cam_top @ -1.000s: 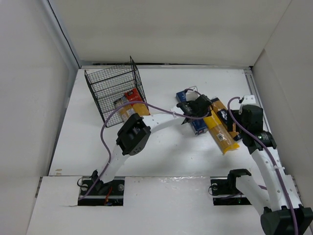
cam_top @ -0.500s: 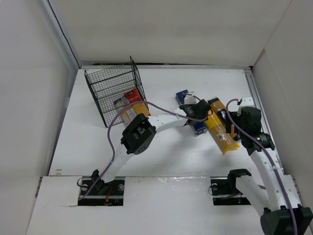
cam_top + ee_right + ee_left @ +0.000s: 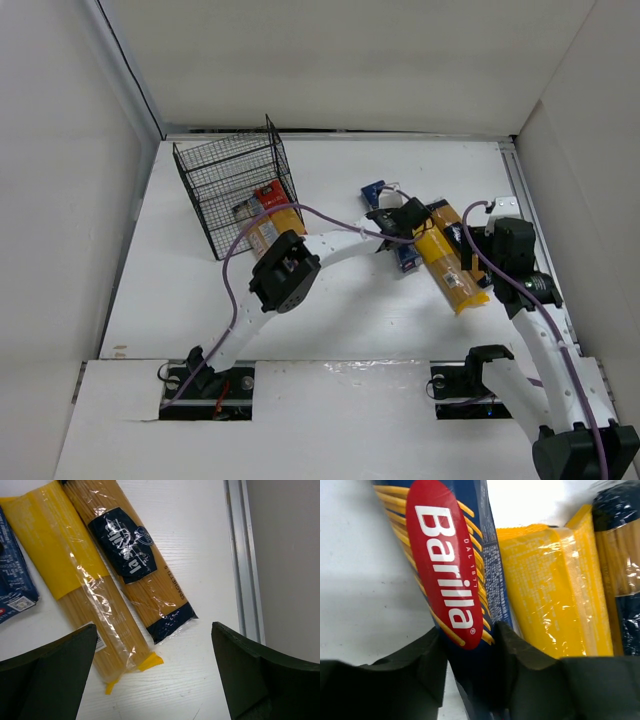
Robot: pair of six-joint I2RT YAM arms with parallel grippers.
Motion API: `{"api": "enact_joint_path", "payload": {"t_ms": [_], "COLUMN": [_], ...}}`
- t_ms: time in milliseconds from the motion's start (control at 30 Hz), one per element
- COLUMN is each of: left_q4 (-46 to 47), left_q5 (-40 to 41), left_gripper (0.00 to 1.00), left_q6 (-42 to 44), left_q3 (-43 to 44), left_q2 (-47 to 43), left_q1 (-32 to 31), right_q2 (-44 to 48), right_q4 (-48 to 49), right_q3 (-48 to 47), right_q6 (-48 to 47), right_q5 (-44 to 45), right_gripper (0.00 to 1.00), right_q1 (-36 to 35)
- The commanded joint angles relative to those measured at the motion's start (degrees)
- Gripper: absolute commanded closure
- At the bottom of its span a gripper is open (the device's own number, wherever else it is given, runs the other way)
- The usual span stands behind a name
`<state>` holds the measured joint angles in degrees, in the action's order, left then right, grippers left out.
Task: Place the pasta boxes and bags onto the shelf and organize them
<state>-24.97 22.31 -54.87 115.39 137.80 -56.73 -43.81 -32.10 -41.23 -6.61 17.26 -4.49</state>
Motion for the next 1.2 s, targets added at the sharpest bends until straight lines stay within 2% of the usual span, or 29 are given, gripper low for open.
{"api": "enact_joint_path", "payload": {"t_ms": [0,33,67,100,233,333,500,667,767,867,933,1067,1167], "left_q4": [-0.17,0.44,0.45,-0.07,-0.08,1.32,3.7,4.23,4.84,0.72,-3.93,-12.53,-25.97], "left_q5": [-2.18,-2.79,-2.27,-1.66,4.59,12.57,20.13,24.62,27.44,27.44,27.44,26.39,26.39], "left_gripper": [0.72,0.87,0.98,1.0,1.0,1.0,1.0,1.0,1.0,1.0,1.0,1.0,1.0], "left_q6": [3.18,4.85,5.56,6.44,10.66,12.16,12.52,2.78,-1.19,-10.58,-18.9,-27.02,-44.29], "left_q3": [-2.1,-3.58,-4.29,-4.91,-10.19,-15.36,-28.34,-42.16,-50.69,-57.98,-61.15,-65.91,-66.43], "left_q2": [-0.5,-1.38,-2.52,-4.97,-14.64,-23.58,-36.88,-52.06,-58.15,-65.1,-69.49,-72.85,-72.32], "left_q1": [0.3,0.3,0.3,0.3,-1.71,-4.08,-8.65,-12.26,-15.77,-17.01,-18.41,-18.42,-18.42], "right_q2": [1.19,1.19,1.19,1.19,2.24,2.85,4.09,4.09,4.09,4.09,4.61,4.61,4.61], "right_q4": [3.09,3.09,3.09,3.09,3.09,3.09,4.85,4.32,4.85,5.38,5.9,6.43,6.95], "right_q3": [-0.08,-0.08,-0.08,-0.08,-0.08,-0.08,-0.08,0.45,0.45,0.45,0.45,0.45,1.06], "right_q6": [0.37,0.37,0.37,0.37,0.37,0.37,0.37,-0.68,-0.68,-1.3,-1.82,-1.83,-1.83], "right_q5": [-0.56,-0.56,-0.56,-0.56,-0.56,-0.56,-0.56,-1.17,-1.17,-0.56,-0.56,-0.56,-1.7], "right_gripper": [0.0,0.0,0.0,0.0,0.0,0.0,0.0,0.0,0.0,0.0,0.0,0.0,0.0], "right_q1": [0.27,0.27,0.27,-0.25,-0.25,-0.78,-1.83,-3.59,-4.12,-5.26,-5.88,-6.49,-6.49]}}
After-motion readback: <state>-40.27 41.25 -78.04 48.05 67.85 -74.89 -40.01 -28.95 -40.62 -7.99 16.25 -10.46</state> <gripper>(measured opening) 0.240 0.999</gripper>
